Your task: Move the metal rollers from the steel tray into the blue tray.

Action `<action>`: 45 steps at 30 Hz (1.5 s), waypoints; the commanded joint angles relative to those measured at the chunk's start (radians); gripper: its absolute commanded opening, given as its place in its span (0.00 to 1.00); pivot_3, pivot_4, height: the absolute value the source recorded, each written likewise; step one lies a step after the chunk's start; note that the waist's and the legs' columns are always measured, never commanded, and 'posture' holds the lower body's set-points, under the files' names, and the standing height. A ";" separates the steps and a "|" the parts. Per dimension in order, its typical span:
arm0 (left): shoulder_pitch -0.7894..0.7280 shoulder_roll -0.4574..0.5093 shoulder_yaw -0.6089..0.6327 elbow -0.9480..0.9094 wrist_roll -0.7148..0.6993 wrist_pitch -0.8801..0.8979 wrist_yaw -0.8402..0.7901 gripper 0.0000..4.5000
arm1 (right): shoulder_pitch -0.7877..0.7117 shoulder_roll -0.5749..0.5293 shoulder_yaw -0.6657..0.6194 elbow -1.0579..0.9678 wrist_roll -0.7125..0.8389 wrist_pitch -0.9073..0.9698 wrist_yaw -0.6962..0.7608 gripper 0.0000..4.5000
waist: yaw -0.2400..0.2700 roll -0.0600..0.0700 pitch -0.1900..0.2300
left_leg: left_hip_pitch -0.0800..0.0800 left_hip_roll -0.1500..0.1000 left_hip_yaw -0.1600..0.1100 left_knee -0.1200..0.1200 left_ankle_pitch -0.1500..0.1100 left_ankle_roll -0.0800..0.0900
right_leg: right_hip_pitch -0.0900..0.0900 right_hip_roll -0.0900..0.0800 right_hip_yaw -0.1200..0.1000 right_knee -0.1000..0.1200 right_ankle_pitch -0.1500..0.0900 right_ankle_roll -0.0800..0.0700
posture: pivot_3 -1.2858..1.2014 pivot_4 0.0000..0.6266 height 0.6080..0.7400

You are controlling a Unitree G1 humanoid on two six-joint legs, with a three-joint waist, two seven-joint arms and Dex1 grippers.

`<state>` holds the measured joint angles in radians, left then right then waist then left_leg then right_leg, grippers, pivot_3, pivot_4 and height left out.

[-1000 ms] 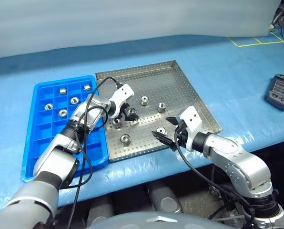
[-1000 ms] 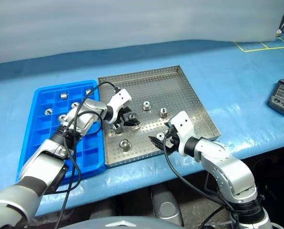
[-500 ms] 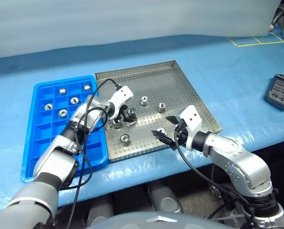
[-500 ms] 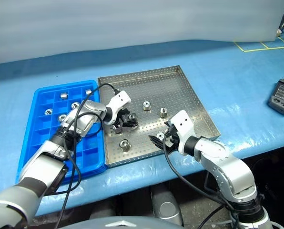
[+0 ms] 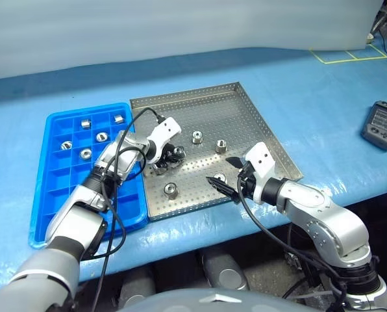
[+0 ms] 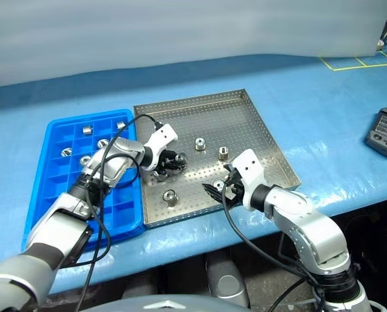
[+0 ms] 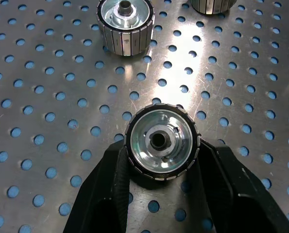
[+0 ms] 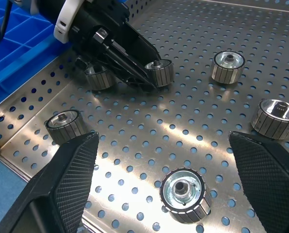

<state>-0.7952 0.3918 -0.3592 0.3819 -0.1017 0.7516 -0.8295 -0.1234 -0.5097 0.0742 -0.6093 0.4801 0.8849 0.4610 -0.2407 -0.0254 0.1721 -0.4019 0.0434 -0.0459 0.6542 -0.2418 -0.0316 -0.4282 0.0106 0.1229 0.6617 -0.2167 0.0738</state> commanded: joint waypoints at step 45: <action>0.626 -0.091 0.627 -0.824 -0.046 0.289 0.733 0.56 | -0.259 0.207 0.331 0.149 -0.058 -0.139 0.181 1.00 | 0.193 0.000 -0.001 | 0.002 0.000 -0.002 0.004 0.000 -0.001 | 0.002 0.000 -0.003 0.002 0.001 -0.001 | 0.52 0.24 1.00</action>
<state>-0.1548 0.3035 0.2789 -0.4335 -0.1375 1.0393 -0.0898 -0.3805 -0.3066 0.4241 -0.4150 0.4159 0.7512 0.6487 -0.0472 -0.0256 0.1714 -0.4002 0.0437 -0.0478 0.6580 -0.2414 -0.0323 -0.4258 0.0104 0.1197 0.6632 -0.2156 0.0730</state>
